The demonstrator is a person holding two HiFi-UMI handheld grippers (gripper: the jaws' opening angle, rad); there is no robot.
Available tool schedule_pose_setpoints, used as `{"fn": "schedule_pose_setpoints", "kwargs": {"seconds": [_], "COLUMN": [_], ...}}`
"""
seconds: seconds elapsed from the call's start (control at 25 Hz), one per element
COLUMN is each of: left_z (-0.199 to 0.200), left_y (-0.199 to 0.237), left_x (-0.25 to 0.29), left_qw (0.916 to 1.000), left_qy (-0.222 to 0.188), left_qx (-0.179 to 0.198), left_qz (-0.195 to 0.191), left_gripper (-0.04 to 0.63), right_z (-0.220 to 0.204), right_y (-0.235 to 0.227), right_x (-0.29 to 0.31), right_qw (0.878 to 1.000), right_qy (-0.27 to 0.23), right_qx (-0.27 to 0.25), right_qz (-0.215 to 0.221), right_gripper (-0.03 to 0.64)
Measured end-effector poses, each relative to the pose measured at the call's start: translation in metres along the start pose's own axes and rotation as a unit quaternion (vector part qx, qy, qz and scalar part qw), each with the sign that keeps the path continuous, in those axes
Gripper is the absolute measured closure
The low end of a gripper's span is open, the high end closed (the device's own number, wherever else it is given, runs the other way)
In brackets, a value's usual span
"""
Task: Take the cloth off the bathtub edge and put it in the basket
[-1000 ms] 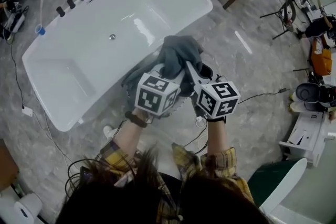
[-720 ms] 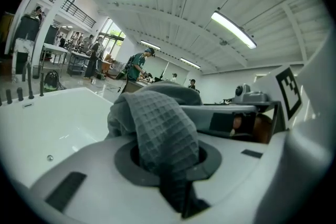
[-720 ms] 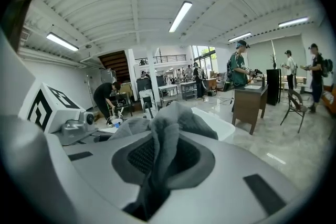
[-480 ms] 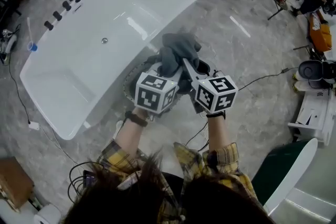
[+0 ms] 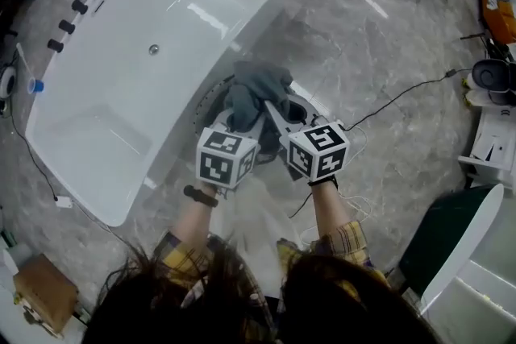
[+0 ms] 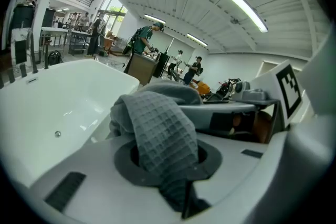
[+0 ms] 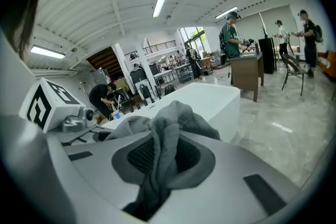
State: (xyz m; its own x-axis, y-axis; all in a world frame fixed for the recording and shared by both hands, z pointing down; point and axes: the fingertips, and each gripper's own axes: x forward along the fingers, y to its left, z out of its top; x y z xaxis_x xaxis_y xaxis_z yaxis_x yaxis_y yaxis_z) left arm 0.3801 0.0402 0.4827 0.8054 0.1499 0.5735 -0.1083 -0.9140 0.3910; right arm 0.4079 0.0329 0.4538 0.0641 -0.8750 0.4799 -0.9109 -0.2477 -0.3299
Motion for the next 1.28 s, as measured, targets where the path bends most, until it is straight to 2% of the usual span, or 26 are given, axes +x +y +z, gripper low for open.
{"fn": "schedule_pose_setpoints", "kwargs": {"seconds": [0.16,0.52,0.76,0.96,1.12,1.28], "left_z": [-0.043,-0.165,-0.223,-0.257,-0.267,-0.274], "left_y": [0.024,0.08,0.108,0.129,0.144,0.146], "left_x": [0.026,0.095,0.129,0.154,0.165,0.174], "left_qw": [0.9993,0.9941,0.991,0.9858,0.9849,0.9822], "left_qy": [0.037,0.106,0.129,0.165,0.17,0.186], "left_qx": [-0.005,-0.019,-0.035,-0.028,-0.026,-0.003], "left_qz": [-0.005,0.009,0.012,0.012,0.024,0.027], "left_gripper": [0.511,0.511,0.506,0.505,0.505,0.506], "right_z": [-0.049,-0.188,-0.254,-0.299,-0.316,-0.332], "right_y": [-0.018,-0.059,-0.08,-0.095,-0.099,-0.098], "right_x": [0.028,0.095,0.126,0.146,0.16,0.168], "right_qw": [0.999,0.994,0.991,0.986,0.982,0.978], "right_qy": [0.017,0.086,0.114,0.155,0.176,0.204], "right_qx": [0.027,0.068,0.063,0.058,0.056,0.046], "right_qz": [0.003,-0.023,-0.027,-0.036,-0.029,-0.022], "right_gripper": [0.558,0.557,0.555,0.555,0.557,0.557]}}
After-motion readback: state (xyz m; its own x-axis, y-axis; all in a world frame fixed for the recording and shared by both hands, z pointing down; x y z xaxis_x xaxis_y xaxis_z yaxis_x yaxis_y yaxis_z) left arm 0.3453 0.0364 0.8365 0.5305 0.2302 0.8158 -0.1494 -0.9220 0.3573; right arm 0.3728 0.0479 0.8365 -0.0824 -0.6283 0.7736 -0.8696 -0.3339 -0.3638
